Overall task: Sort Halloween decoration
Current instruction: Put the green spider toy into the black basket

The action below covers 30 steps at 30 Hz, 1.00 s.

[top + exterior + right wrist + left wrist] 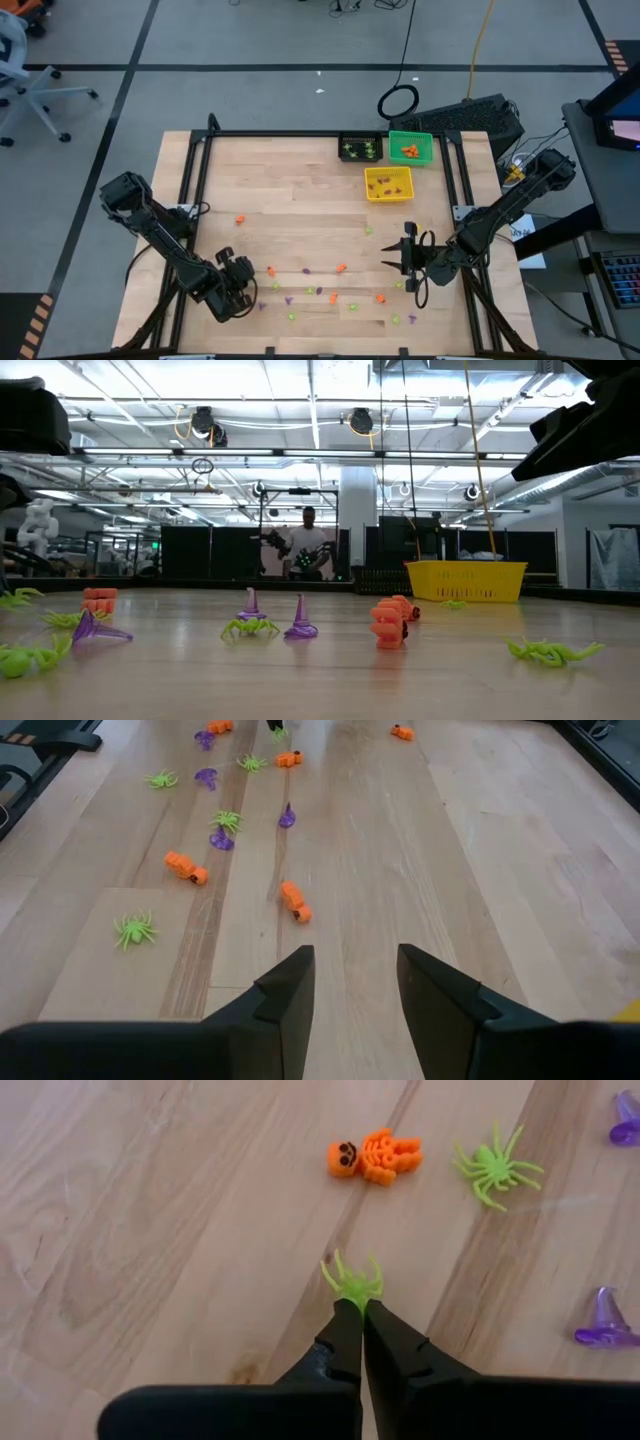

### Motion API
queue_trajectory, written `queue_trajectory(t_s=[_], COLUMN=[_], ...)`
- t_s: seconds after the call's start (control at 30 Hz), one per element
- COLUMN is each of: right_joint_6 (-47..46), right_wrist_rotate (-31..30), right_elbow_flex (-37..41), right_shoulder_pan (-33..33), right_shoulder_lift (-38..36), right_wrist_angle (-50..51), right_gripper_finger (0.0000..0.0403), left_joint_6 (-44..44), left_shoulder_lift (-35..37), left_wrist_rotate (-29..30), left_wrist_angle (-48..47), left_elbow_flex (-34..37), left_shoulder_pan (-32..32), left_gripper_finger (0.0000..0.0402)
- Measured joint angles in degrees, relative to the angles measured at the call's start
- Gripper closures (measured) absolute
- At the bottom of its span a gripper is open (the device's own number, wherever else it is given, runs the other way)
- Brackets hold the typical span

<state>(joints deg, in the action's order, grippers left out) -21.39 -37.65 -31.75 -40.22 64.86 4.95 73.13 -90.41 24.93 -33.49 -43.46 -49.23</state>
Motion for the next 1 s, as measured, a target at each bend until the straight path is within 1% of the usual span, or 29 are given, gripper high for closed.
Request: queue_trajectory(t_s=[0.7,0.87,1.0], right_joint_6=[0.00,0.00,0.00], right_wrist_rotate=[0.22,0.22,0.22], right_elbow_flex=[0.00,0.00,0.00], right_shoulder_pan=[0.00,0.02,0.02], right_shoulder_lift=[0.00,0.00,0.00], right_wrist_angle=[0.00,0.00,0.00], right_gripper_finger=[0.0273,0.0273,0.0273], left_joint_6=[-0.38,-2.48,-3.51], left_shoulder_lift=[-1.01,-0.54,-0.15], left_wrist_rotate=[-1.29,2.44,4.10], left_wrist_angle=[3.35,5.38,5.72], left_elbow_flex=[-0.04,-0.07,-0.07], left_shoulder_pan=[0.02,0.03,0.59], left_gripper_finger=[0.0402,0.0402,0.0402])
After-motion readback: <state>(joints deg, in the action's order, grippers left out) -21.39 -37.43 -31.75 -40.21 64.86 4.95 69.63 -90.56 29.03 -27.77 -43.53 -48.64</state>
